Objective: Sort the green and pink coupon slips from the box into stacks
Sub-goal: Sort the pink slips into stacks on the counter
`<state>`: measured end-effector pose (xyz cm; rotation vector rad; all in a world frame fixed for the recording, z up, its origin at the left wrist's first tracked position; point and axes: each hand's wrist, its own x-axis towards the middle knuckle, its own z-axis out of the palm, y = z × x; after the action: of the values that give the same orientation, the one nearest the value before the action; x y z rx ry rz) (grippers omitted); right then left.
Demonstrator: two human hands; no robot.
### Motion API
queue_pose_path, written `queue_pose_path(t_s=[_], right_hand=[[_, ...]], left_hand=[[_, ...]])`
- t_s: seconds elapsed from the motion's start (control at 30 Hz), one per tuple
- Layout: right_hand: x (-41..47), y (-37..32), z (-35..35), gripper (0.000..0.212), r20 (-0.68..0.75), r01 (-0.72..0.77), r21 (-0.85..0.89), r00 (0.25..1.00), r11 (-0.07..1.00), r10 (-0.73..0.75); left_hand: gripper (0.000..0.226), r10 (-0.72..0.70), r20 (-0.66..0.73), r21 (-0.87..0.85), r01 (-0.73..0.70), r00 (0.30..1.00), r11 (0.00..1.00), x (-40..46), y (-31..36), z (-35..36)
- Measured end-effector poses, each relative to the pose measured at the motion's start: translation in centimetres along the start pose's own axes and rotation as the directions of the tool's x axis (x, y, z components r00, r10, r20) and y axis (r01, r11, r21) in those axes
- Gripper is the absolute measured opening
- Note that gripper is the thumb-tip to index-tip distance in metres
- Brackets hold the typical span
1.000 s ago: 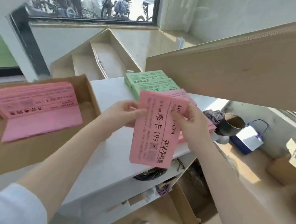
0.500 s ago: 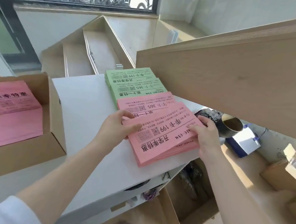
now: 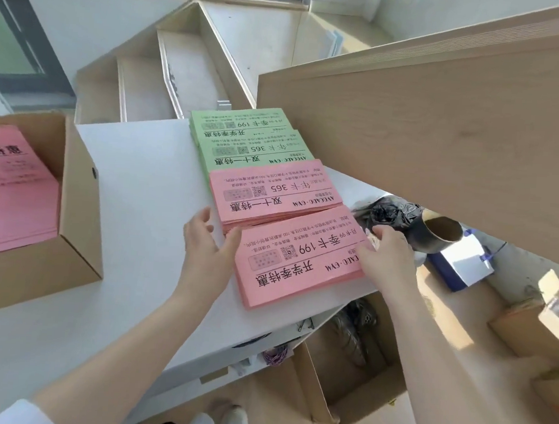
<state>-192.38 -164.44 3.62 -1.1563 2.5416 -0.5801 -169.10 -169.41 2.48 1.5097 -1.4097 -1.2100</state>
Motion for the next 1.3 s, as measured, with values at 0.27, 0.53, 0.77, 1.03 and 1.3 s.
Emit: queue_pose_path(t_s=[0.27, 0.53, 0.77, 1.03, 1.3], right_hand=[[1.0, -0.8, 0.0, 0.027, 0.187, -0.013, 0.322, 0.981, 0.947, -0.05], [1.3, -0.5, 0.8, 0.029, 0.157, 0.04, 0.055, 0.986, 0.998, -0.048], [-1.0, -4.8, 1.5, 0.025, -0.206, 0.523, 0.102, 0.843, 0.846, -0.497], [-6.2, -17.5, 4.5, 0.017, -0.009, 0.658, 0.554, 0.618, 0.511, -0.786], [-11.6, -28.2, 9.1, 0.018, 0.188, 0.605, 0.654, 0.451, 0.454, -0.872]], left_hand=[[0.044, -0.146, 0.304, -0.313, 0.243, 0.941, 0.918, -1.5, -1.5, 1.8], [0.063, -0.194, 0.265, -0.189, 0.248, 0.945, 0.95, -0.2, -2.4, 2.3], [0.053, -0.149, 0.214, -0.098, 0.173, 0.965, 0.98, -1.9, -0.5, -0.1], [0.02, 0.103, 0.062, -0.047, -0.101, 0.993, 0.994, -4.7, 2.0, -9.9], [0.017, 0.268, -0.202, 0.116, -0.249, 0.942, 0.962, -1.3, 1.8, -25.0]])
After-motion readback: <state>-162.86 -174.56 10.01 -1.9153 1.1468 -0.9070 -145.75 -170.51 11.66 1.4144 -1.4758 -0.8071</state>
